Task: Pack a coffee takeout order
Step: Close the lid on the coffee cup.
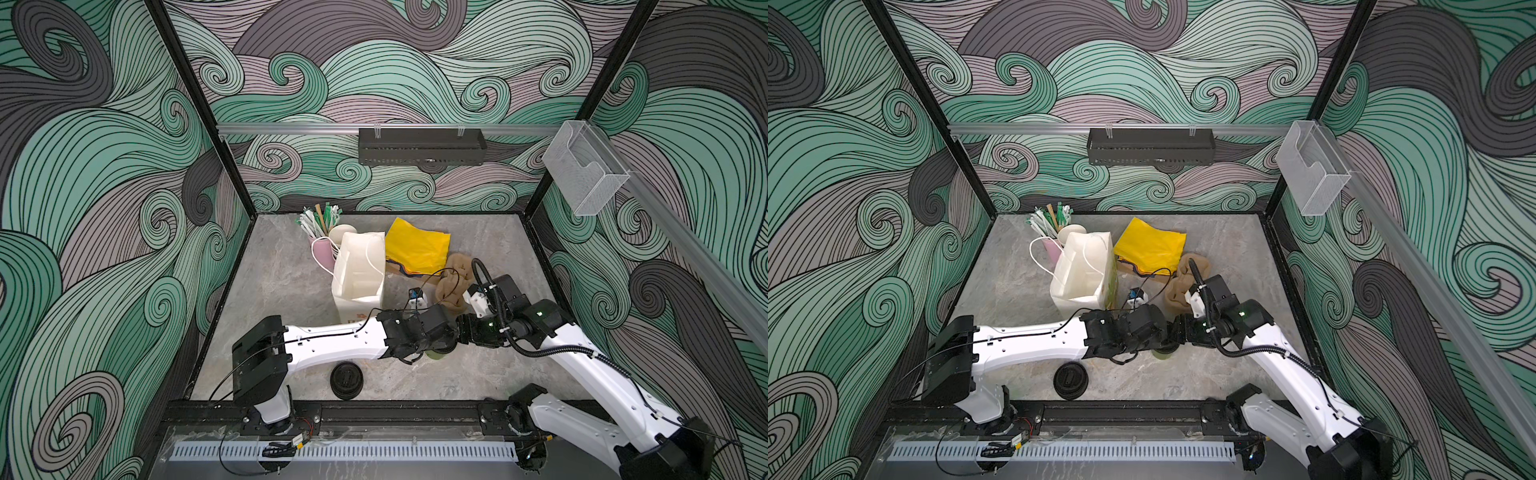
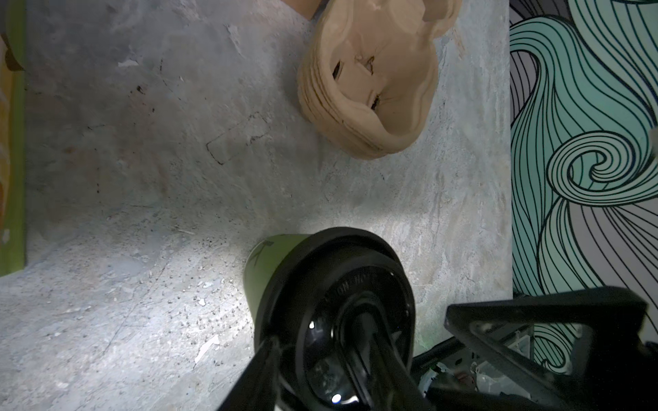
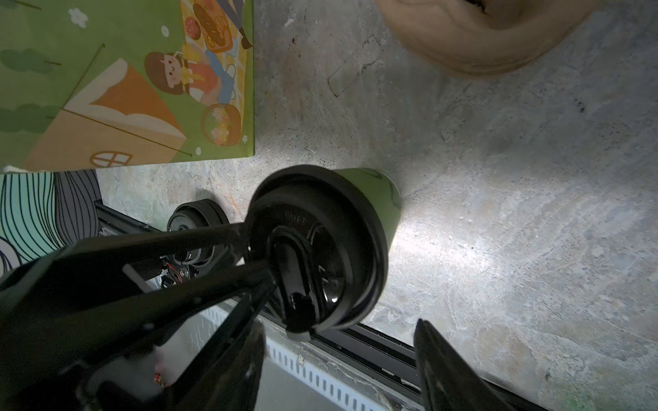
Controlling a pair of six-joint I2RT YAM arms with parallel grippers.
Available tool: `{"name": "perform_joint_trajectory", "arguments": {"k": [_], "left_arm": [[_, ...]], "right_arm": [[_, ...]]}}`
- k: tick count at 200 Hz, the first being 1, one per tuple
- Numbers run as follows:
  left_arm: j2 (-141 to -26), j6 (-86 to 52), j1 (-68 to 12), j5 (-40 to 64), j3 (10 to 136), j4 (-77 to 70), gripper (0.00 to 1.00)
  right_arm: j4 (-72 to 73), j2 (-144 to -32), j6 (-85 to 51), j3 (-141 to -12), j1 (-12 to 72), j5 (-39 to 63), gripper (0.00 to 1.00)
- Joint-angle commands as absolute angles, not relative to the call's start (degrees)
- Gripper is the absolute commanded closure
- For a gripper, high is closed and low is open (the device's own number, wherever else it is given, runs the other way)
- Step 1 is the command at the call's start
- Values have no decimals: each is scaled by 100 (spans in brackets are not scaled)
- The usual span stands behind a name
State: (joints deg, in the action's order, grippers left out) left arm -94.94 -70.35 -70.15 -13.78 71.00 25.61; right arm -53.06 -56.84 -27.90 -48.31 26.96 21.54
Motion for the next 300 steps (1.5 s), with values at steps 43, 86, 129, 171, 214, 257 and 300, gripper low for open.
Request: {"name": "perform_joint_trajectory", "arguments": {"k": [43,86,129,171,214,257,300], "left_arm": [[-9606,-7193,-6850,-1018,7011,2453,60],[-9670,-7146,-6834,-990,7030,2490,60],[-9748,-7093,-6836,-976,7089,2602,60],[-9816,-7110,-6841,-927,7099,2619,61],[-9926,-7062,-6843,-836,7153,2607,61],[-9935,-7038,-6843,-835,7163,2667,63],[-9784,-6802,-6841,-736,7181,2413,61]], "right_arm": [[-4960,-5884,-2851,-4641,2663,2240,35],[-4898,-5998,-2886,-4494,2663,2114,38],[-4902,-6081,-2927,-4347,2654,1846,43],[-5075,-6134,-2968,-4228,2654,1572,44],[-5189,-6144,-2974,-4114,2654,1554,44],[-5253,-6075,-3044,-4167,2653,1486,43],[-5249,-5790,-3050,-4475,2648,1601,34]]}}
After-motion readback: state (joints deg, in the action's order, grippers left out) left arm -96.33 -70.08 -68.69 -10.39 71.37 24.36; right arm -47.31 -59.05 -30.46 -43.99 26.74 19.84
